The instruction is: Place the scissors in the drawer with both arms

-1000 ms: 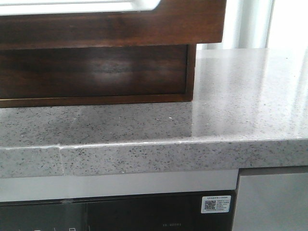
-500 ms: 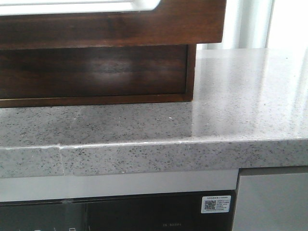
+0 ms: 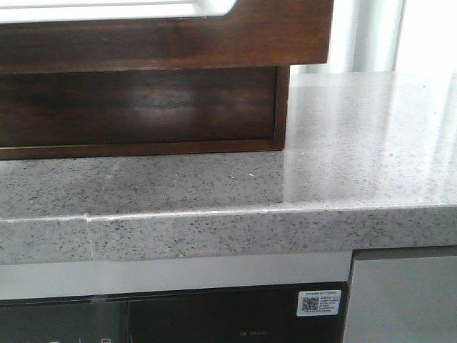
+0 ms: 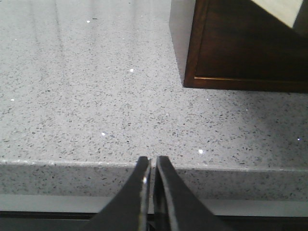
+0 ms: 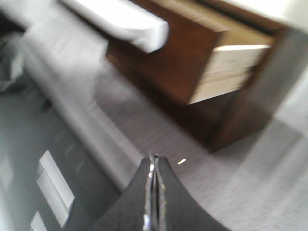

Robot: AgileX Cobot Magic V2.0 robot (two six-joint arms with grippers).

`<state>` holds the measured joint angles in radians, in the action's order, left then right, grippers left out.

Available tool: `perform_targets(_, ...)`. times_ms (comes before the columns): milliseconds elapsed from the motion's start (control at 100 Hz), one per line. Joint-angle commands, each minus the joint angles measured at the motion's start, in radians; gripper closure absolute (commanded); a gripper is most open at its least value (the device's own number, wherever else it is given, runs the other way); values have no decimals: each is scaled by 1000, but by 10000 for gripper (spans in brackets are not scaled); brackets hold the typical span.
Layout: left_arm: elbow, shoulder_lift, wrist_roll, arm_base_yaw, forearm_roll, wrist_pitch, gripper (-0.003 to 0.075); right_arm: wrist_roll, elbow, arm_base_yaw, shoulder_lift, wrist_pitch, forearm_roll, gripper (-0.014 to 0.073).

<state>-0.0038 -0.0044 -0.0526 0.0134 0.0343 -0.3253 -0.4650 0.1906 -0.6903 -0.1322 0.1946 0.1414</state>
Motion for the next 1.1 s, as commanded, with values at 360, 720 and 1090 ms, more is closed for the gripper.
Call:
perform_targets(360,19,-34,-11,-2,0,47,739,613,-179,403,0,-614,-295,640)
perform_targets(720,19,-34,-11,-2,0,47,739,689,-234,723,128,-464,-317,640)
perform_targets(1090,19,-34,-11,-2,0,47,740,626,-234,782,169,-50,-278,640)
